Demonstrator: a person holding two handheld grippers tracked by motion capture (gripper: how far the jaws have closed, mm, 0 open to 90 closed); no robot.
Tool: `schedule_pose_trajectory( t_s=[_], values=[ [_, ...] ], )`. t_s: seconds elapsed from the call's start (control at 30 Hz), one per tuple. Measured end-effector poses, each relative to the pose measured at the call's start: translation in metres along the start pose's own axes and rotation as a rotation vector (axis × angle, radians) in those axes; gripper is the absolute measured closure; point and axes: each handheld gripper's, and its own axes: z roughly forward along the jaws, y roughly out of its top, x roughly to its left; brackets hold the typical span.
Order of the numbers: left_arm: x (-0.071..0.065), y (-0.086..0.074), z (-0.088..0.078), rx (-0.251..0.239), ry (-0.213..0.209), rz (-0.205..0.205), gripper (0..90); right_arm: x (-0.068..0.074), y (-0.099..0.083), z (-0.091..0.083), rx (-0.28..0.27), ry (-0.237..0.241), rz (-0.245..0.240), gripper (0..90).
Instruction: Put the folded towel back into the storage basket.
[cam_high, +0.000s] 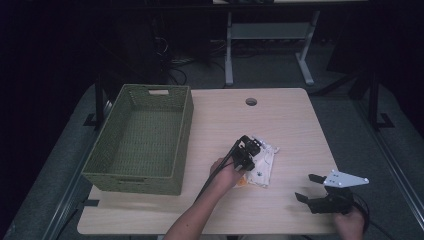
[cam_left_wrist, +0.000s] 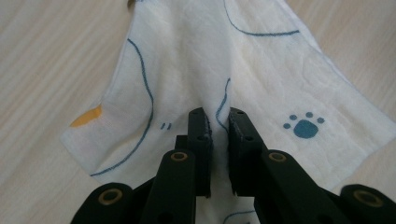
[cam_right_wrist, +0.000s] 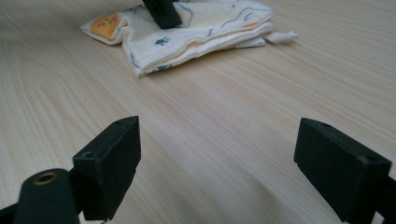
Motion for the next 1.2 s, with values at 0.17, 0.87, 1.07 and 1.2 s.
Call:
schedule_pose_trajectory(
  t_s=[0.17,0.87,1.07,1.2],
  values=[
    [0.014,-0.007,-0.005,0.026,-0.112,-0.076,82.2,0.000,0.000,-0.001,0.002,-0.005,0.003,14.2],
    [0.046,-0.041,-0.048,-0.268,-0.413,-0.312,81.3,0.004,-0.001,-0.003,-0.025,-0.006,0.015,14.2],
    [0.054,-0.049,-0.061,-0.347,-0.495,-0.370,81.3,0.006,0.000,-0.003,-0.029,-0.011,0.014,14.2],
    [0.062,-0.055,-0.069,-0.420,-0.600,-0.428,81.3,0.006,0.000,-0.002,-0.025,-0.014,0.014,14.2]
  ],
)
